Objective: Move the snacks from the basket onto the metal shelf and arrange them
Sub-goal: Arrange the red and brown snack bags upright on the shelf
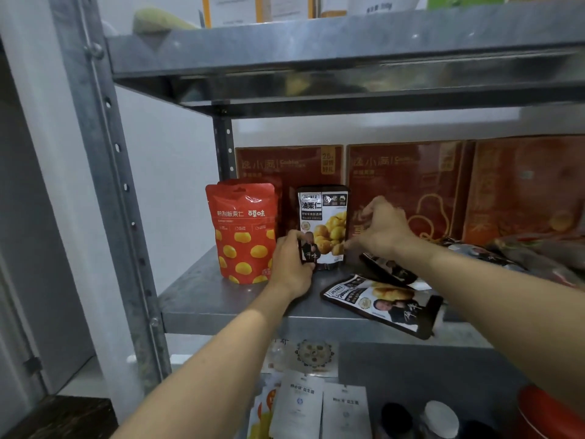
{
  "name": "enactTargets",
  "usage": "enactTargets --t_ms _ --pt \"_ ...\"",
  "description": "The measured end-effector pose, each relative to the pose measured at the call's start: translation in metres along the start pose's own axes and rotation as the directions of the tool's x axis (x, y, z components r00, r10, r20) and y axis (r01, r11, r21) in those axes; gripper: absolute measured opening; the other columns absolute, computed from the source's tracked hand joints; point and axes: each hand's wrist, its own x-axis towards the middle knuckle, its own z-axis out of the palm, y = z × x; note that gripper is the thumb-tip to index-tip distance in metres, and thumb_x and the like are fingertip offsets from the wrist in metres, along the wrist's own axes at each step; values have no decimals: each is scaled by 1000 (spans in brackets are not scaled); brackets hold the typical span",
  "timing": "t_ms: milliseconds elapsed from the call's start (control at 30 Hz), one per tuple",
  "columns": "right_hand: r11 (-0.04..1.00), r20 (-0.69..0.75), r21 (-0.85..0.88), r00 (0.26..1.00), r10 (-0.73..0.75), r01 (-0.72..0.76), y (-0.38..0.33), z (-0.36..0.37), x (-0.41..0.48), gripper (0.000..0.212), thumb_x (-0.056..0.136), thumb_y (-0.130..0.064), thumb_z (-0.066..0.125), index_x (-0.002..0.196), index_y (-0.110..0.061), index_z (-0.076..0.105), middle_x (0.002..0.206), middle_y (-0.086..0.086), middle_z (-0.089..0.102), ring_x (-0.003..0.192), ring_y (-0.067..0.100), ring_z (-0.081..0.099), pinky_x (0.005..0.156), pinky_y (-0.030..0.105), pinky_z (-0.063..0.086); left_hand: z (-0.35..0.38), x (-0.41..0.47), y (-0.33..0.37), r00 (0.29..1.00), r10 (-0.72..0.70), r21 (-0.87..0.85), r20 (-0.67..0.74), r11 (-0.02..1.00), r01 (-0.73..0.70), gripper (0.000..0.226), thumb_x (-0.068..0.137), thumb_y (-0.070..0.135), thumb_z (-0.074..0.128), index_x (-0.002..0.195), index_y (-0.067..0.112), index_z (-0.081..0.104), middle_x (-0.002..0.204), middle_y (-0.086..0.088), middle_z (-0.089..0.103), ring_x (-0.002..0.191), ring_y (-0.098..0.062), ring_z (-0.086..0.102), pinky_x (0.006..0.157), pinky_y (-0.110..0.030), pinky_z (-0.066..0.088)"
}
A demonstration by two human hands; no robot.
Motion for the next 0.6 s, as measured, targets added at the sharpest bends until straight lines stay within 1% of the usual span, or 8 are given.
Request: enactTargets --t_ms 67,167,267,333,400,467,500,600 --pt "999 46 -32 999 -9 10 2 -12 -6 72 61 -24 93 116 -7 50 117 12 55 101 22 49 76 28 40 -2 -6 3 1000 0 37 18 999 -1 48 80 1 74 120 17 53 125 -7 52 115 -22 53 97 -23 39" --pt "982 153 -184 988 -15 43 7 -28 -17 63 68 -28 89 115 -8 53 116 12 59 106 27 56 78 31 44 -4 -16 8 998 3 46 59 999 -6 46 82 4 73 120 18 52 128 -7 55 119 -25 53 103 -34 42" --pt "945 315 -322 948 45 62 11 -42 -31 51 75 -37 83 108 -6 59 109 10 62 99 25 59 76 32 48 -6 -30 18 999 -6 97 46 995 1 35 87 9 68 119 15 52 119 -7 59 111 -25 55 91 -32 44" --pt "927 412 -371 904 114 53 15 -46 -36 49 73 -44 83 100 -10 59 105 7 62 95 24 62 72 34 55 -7 -42 25 998 -32 117 52 993 26 30 92 22 65 119 14 53 112 -7 63 102 -23 55 81 -28 39" --pt "915 486 -402 855 180 36 19 -48 -43 47 75 -48 80 96 -13 56 106 5 62 95 24 66 75 38 58 -6 -51 31 988 -108 179 109 980 87 39 89 46 63 115 17 55 111 -4 64 100 -22 54 87 -31 43" --pt "906 493 -422 848 195 37 23 -45 -48 48 77 -52 76 97 -15 54 105 4 62 95 23 65 77 35 55 -3 -56 36 973 -159 252 169 961 114 52 80 64 62 110 23 55 115 -2 63 108 -26 54 95 -41 46" --pt "904 479 -426 857 189 39 25 -44 -51 50 77 -54 76 98 -14 54 101 3 62 93 21 63 75 32 52 -2 -59 40 966 -173 254 190 960 122 52 76 65 65 108 25 55 117 0 62 112 -26 54 97 -44 45" --pt "918 433 -397 883 181 6 27 -41 -58 56 74 -51 79 104 -10 57 93 2 62 91 21 60 71 29 46 2 -63 46 951 -229 59 208 973 221 46 68 47 83 100 26 58 117 5 60 113 -20 54 99 -37 45"
